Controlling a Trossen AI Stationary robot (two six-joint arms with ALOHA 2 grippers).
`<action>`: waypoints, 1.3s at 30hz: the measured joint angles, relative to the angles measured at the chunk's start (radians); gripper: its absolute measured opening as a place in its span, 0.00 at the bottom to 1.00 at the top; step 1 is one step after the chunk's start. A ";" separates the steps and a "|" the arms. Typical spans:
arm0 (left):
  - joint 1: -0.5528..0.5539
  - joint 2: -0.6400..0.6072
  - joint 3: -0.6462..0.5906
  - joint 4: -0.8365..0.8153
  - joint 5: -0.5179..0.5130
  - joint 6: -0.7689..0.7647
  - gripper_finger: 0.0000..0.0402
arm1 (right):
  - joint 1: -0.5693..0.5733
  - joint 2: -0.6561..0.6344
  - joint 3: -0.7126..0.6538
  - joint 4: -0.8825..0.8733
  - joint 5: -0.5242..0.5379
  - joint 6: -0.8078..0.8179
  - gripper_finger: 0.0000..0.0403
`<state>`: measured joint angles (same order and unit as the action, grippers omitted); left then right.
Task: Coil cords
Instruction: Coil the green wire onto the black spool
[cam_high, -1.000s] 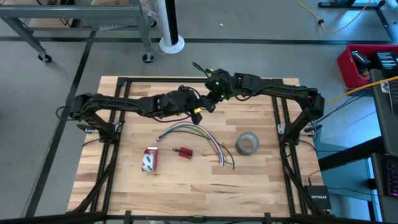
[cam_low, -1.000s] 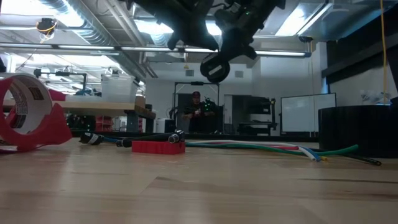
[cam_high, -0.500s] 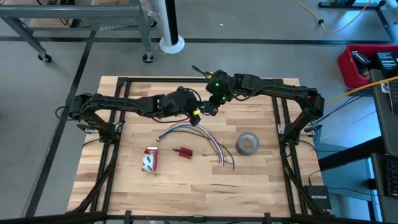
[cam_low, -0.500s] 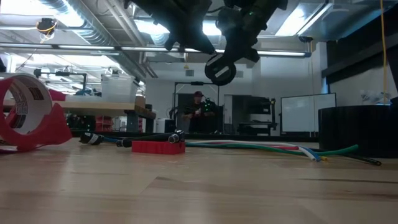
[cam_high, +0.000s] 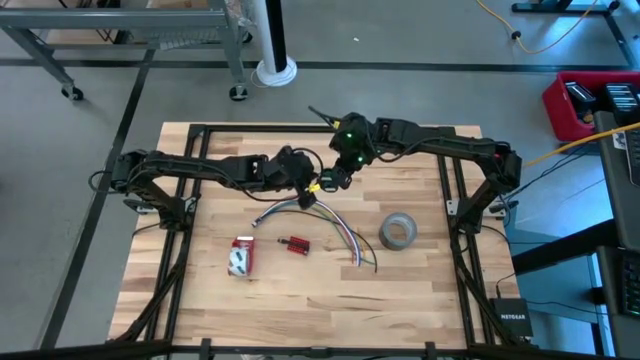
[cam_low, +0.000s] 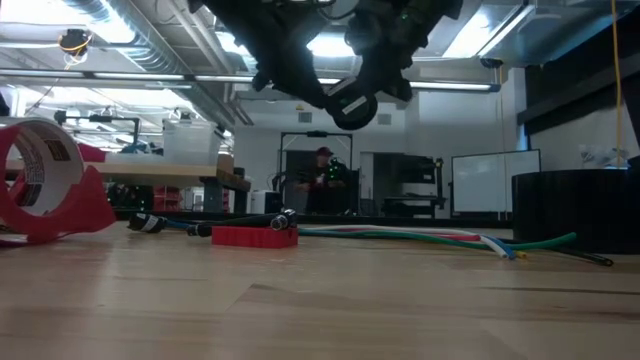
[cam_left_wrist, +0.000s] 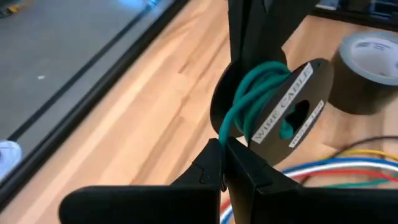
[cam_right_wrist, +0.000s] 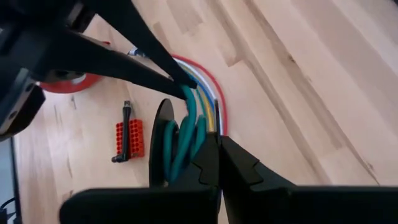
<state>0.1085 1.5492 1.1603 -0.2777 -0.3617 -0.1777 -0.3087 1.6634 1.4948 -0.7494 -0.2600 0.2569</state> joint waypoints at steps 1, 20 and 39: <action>0.000 0.000 0.000 -0.006 0.013 -0.002 0.00 | 0.001 0.000 0.000 0.000 -0.006 0.000 0.00; -0.048 0.000 -0.001 -0.046 0.044 -0.038 0.00 | 0.001 0.020 -0.002 0.057 -0.056 -0.014 0.00; -0.048 0.002 -0.077 -0.149 0.072 -0.109 0.00 | 0.001 0.234 -0.001 0.211 -0.256 -0.026 0.00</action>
<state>0.0605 1.5509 1.0828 -0.4263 -0.2901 -0.2863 -0.3080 1.8971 1.4940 -0.5380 -0.5159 0.2314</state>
